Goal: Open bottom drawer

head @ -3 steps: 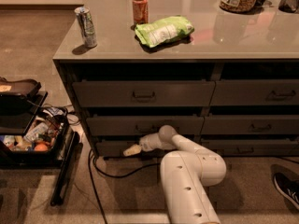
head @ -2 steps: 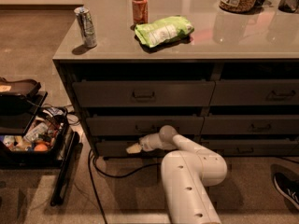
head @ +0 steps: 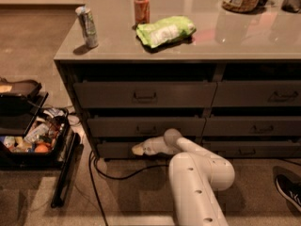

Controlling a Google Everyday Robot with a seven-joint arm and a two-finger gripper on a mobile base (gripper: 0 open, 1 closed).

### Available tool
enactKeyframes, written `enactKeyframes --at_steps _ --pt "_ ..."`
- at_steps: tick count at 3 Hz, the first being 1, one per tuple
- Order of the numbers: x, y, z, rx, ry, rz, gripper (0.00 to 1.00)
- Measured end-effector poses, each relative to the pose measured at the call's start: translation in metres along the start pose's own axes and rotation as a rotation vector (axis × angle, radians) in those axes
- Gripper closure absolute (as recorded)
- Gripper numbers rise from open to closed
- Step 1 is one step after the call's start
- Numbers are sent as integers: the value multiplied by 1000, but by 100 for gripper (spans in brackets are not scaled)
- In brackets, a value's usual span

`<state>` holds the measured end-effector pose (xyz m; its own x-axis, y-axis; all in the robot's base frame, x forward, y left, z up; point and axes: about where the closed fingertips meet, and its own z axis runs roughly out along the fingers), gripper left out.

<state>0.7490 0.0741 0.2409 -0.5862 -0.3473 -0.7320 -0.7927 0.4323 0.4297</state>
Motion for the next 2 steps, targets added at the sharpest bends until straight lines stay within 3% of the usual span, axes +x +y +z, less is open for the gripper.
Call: enactKeyframes --at_steps 1,2 --pt "16 19 -4 -52 -31 15 100" --pt "18 21 -3 -55 -32 17 81"
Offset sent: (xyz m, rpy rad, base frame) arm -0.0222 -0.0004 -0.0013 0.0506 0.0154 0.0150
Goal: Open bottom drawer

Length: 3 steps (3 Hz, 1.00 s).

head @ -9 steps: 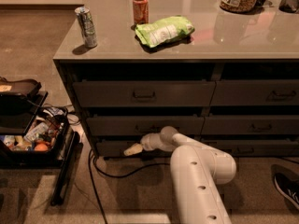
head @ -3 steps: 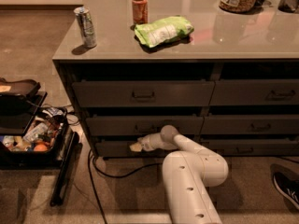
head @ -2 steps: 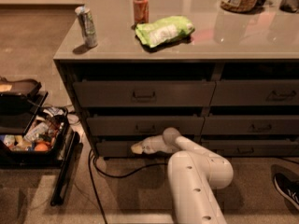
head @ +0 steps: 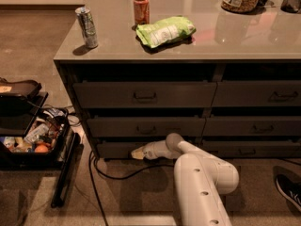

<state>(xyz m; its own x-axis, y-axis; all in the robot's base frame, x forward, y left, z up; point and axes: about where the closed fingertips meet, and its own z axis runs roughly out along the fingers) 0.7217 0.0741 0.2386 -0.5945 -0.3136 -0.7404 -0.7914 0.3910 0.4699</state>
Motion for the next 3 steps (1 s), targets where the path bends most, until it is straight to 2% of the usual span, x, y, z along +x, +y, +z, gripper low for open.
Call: enactKeyframes --at_steps 1,2,3 --pt "0 0 0 0 0 0 58" --pt "-2 -9 5 39 14 0 35" --pt "-18 -18 4 90 1 -30 12"
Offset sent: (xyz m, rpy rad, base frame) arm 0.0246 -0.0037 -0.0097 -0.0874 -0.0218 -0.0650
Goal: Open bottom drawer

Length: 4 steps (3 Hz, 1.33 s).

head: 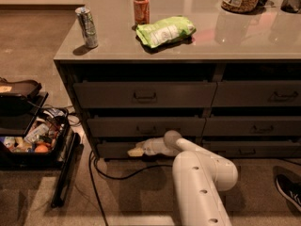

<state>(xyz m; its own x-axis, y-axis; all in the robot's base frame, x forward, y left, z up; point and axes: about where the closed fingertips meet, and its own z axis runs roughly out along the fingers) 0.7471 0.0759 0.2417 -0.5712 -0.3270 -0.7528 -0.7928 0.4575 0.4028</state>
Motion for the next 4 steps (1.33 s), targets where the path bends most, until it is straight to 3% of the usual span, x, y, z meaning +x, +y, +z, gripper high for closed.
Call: enactKeyframes --at_steps 1,2,3,4 --pt "0 -1 0 3 0 0 0" --pt "5 -4 -9 41 -10 6 0" --pt "5 -3 -8 41 -10 7 0" --pt "-4 -17 -3 -9 -35 28 0"
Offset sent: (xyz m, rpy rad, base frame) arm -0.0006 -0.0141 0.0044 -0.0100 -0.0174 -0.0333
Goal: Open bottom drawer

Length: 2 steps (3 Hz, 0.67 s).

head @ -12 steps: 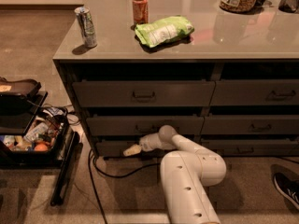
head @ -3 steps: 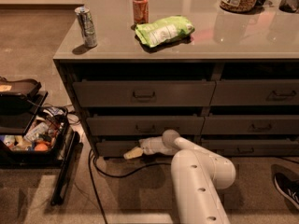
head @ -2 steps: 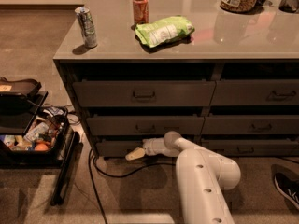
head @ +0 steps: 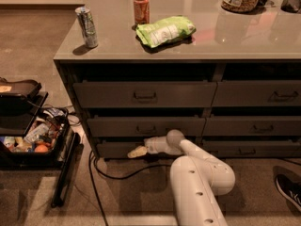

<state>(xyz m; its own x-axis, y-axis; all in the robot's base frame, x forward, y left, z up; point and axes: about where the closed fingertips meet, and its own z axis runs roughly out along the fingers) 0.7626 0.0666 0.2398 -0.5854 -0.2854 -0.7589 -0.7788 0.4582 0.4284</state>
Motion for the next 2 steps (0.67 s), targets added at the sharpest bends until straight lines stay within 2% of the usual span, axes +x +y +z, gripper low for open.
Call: enactKeyframes --at_steps 2 --pt "0 1 4 12 24 -17 0"
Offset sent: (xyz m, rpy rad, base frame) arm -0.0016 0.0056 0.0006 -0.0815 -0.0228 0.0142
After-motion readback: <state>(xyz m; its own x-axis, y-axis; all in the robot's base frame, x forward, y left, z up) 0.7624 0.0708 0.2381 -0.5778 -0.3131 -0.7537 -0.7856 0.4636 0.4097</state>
